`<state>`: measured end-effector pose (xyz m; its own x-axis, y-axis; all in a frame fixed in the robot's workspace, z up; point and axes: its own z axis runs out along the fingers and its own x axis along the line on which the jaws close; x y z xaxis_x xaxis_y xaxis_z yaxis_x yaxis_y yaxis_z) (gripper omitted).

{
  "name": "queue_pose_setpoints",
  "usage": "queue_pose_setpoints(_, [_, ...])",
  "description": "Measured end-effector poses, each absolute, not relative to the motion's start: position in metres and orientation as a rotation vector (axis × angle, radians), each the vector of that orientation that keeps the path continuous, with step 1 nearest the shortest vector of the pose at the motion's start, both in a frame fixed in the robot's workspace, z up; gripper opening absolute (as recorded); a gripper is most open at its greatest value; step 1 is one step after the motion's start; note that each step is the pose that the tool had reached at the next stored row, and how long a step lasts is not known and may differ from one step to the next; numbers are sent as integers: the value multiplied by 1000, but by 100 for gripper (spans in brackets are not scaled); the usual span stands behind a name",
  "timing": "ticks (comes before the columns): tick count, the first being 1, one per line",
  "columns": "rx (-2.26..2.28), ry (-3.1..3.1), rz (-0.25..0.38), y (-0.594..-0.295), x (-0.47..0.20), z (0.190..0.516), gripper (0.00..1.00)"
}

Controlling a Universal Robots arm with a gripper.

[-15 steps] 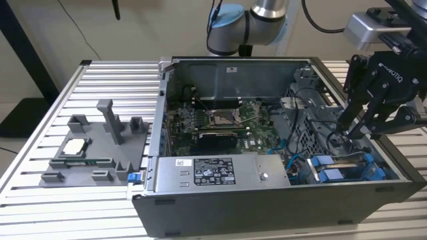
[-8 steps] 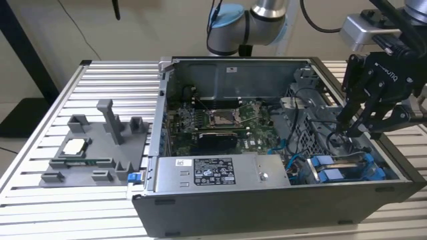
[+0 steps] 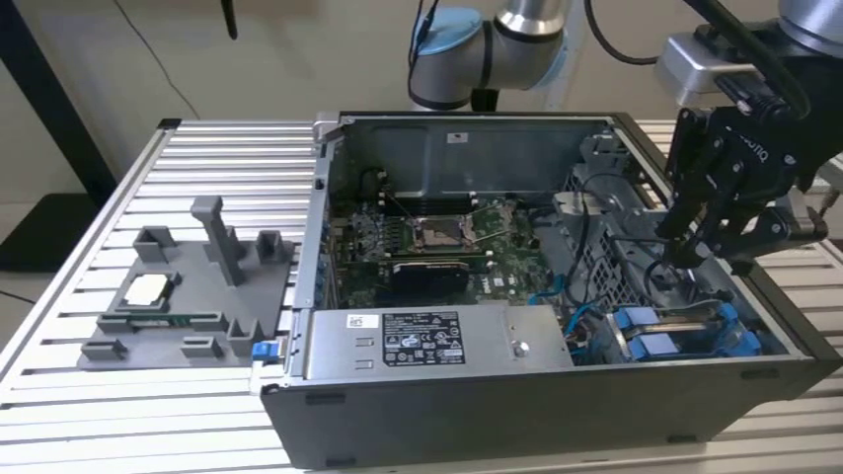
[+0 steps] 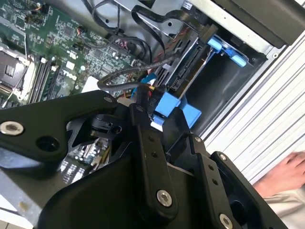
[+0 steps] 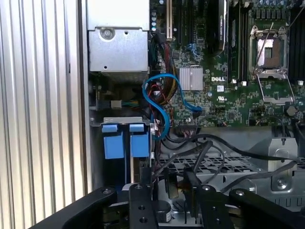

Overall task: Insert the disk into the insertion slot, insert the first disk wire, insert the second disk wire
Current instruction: 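Insert the second disk wire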

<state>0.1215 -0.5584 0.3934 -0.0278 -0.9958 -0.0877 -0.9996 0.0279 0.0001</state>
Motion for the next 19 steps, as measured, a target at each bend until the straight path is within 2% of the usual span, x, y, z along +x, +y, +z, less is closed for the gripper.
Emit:
queue_pose_setpoints(3, [-2139, 2199, 102, -558, 121, 392, 38])
queue_pose_setpoints(4, [-2137, 2197, 104, -558, 121, 392, 31])
queue_pose_setpoints(7, [-2131, 2191, 108, -558, 121, 390, 29])
queue_pose_setpoints(8, [-2130, 2190, 109, -558, 121, 390, 22])
queue_pose_setpoints(10, [-2130, 2189, 109, -558, 121, 390, 19])
queue_pose_setpoints(19, [-2130, 2189, 110, -558, 122, 388, 19])
